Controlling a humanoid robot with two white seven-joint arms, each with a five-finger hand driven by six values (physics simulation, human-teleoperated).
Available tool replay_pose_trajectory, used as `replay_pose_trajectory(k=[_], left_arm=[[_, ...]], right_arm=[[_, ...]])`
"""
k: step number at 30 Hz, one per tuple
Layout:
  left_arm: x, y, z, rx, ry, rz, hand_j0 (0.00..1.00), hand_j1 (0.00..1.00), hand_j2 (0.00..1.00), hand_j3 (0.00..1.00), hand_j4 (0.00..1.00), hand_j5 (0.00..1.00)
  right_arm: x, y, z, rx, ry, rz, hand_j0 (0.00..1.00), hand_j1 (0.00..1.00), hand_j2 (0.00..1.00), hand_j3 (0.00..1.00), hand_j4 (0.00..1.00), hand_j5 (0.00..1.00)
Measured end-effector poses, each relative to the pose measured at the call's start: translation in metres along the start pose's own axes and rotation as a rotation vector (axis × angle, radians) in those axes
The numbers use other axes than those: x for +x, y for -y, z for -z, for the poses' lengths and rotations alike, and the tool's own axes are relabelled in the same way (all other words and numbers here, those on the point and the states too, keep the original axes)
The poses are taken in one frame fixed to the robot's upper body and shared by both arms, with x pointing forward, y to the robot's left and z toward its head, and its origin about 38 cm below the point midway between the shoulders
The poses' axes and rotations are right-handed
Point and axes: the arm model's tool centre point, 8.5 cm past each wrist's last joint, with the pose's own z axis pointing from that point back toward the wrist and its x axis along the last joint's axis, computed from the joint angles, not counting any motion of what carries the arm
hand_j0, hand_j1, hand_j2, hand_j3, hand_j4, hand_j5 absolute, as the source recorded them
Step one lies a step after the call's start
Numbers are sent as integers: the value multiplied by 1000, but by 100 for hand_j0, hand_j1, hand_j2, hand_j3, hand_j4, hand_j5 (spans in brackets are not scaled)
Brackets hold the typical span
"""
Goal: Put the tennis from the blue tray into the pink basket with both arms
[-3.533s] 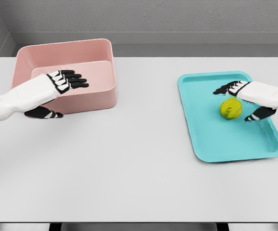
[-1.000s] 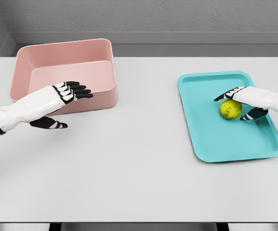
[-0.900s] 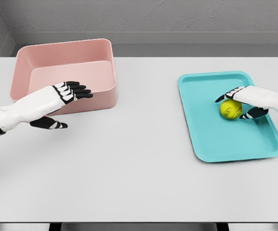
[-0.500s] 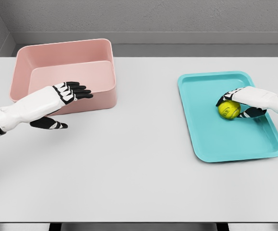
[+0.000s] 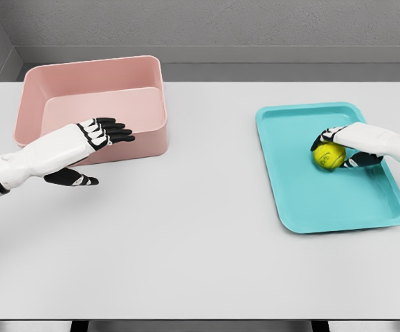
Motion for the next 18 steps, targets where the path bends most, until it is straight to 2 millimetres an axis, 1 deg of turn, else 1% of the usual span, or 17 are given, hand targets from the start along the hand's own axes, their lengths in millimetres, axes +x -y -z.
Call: replay_pose_trajectory(k=[16, 18], left_arm=[[0, 0, 0, 0, 0, 1, 100, 100, 100, 100, 100, 100], [0, 0, 0, 1, -1, 1, 100, 100, 100, 100, 100, 100]], right_arm=[[8, 14, 2, -59, 31, 5, 55, 55, 55, 55, 55, 55], [9, 19, 3, -68, 37, -2, 55, 55, 55, 55, 55, 55]])
